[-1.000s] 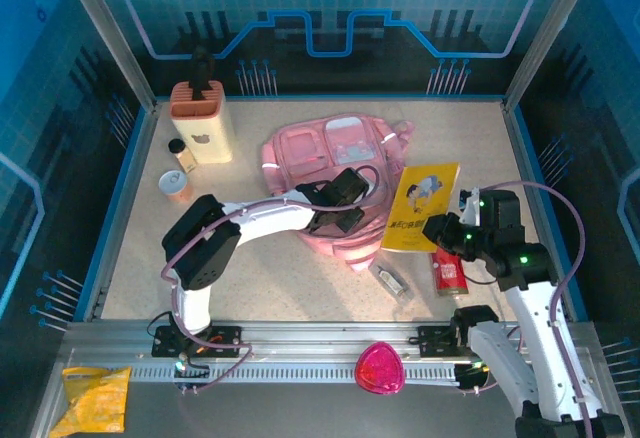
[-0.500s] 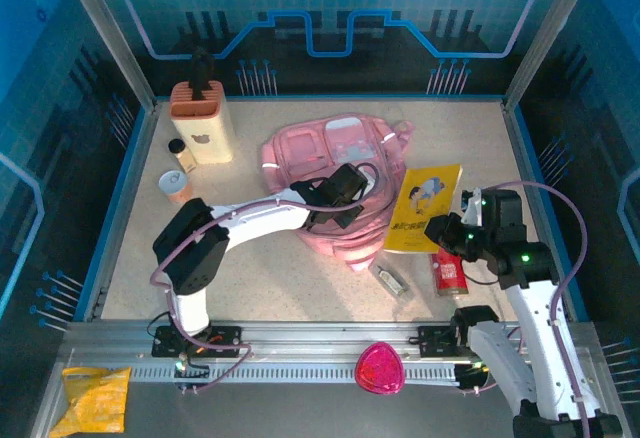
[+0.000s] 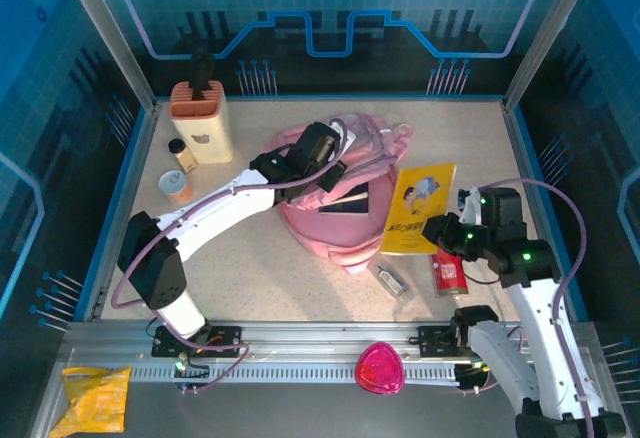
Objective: Pack the student bag
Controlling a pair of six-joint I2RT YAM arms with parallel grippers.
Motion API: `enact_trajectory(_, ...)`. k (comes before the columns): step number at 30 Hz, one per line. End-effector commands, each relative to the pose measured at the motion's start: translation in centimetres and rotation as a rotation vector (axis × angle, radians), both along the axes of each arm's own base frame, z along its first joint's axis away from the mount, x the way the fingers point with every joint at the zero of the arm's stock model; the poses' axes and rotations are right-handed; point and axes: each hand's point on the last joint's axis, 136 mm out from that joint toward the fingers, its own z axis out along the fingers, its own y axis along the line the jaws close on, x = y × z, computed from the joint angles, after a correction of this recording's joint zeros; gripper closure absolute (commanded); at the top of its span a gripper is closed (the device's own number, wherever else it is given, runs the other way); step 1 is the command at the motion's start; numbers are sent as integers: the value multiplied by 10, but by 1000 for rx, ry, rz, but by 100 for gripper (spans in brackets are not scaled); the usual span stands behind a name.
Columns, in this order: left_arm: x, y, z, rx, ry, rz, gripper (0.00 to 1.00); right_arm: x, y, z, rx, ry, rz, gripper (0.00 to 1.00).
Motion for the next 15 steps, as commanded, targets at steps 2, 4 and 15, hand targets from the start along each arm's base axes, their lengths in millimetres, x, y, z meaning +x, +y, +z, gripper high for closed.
enact_trajectory(2,6,2,69,-138,-111,24,100,14,31,9,69,-61,96,100)
enact_trajectory(4,6,1,75,-154,-117,18,100,20,46,6,88,-58,132,100)
enact_trajectory(15,0,-1,94,-209,-127,1,100,81,120,-6,287,-153,216,99)
